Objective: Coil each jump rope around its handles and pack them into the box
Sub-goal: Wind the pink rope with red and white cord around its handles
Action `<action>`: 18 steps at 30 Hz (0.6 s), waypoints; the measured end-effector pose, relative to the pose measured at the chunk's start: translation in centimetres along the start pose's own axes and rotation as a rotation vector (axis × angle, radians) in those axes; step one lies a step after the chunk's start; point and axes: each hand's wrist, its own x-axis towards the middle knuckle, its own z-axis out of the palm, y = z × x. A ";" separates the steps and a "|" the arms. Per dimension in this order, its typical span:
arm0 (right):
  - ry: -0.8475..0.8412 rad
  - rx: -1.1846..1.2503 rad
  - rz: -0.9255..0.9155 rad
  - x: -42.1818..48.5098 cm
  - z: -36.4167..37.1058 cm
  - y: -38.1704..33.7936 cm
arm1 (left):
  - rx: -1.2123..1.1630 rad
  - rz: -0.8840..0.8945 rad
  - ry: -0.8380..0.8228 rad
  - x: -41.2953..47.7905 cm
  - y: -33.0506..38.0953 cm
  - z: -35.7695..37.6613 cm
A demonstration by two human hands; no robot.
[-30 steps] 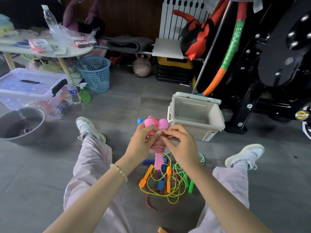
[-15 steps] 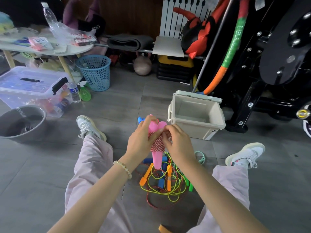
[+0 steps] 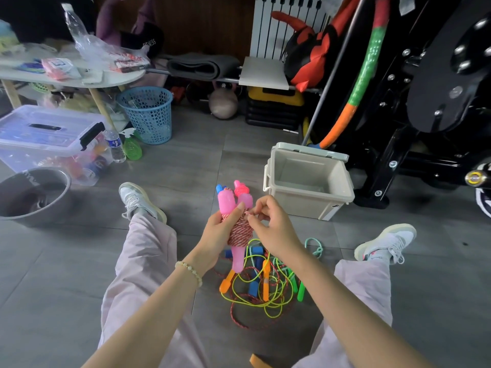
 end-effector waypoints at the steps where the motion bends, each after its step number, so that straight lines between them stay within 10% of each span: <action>1: -0.014 0.018 0.021 -0.1 0.0 0.0 | -0.007 -0.001 -0.001 0.0 0.0 0.0; 18: 0.200 -0.479 -0.103 -0.7 0.9 -0.9 | -0.003 0.127 0.099 0.2 0.5 0.9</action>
